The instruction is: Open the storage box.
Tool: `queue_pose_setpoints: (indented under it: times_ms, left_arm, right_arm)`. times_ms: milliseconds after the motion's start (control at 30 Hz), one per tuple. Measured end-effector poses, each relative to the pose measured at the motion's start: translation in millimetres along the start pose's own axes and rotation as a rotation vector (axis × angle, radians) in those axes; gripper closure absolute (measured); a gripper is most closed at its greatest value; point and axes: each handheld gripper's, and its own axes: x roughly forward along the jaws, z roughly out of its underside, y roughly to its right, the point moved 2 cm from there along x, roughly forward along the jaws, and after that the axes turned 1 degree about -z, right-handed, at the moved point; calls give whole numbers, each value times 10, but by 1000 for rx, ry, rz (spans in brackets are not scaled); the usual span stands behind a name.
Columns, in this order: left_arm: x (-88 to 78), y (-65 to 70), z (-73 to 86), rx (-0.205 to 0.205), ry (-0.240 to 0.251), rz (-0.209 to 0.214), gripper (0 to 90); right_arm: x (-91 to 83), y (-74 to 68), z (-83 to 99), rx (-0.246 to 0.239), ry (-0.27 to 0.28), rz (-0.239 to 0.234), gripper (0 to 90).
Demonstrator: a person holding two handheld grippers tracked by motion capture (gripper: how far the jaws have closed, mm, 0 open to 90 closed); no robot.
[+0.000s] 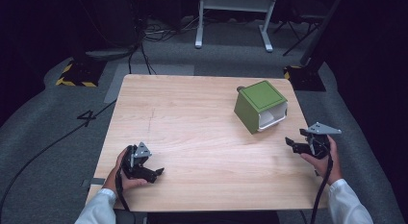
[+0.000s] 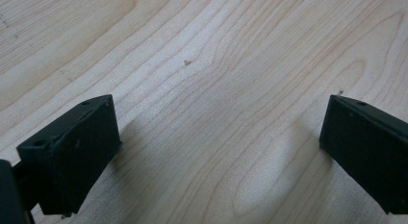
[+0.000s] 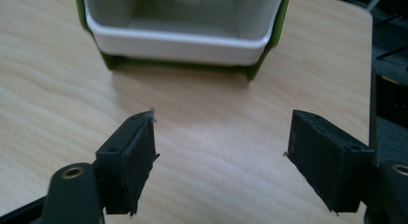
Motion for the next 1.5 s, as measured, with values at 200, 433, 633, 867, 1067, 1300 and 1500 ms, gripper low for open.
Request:
queue_pose_setpoints:
  times_ms: [200, 433, 633, 867, 1067, 1300, 1500]
  left_arm:
    - [-1, 1, 1, -1, -1, -1, 5]
    - [-2, 5, 3, -5, 0, -5, 5]
    - [-4, 8, 4, -8, 0, -7, 5]
    - [-4, 14, 7, -13, 1, -6, 5]
    - [-5, 14, 7, -14, 1, -6, 5]
    - [-4, 14, 7, -13, 1, -6, 5]
    - [-4, 14, 7, -13, 1, -6, 5]
  right_arm:
    - [130, -38, -264, 7, 39, 11, 255]
    - [304, -70, -479, 52, 59, 28, 264]
    - [433, -143, -575, 39, 51, 60, 266]
    - [570, -115, -562, 36, 16, 92, 276]
    - [644, -77, -549, 49, 9, 92, 274]
    - [701, -30, -532, 93, 3, 95, 262]
    - [719, -1, -531, 108, -9, 84, 244]
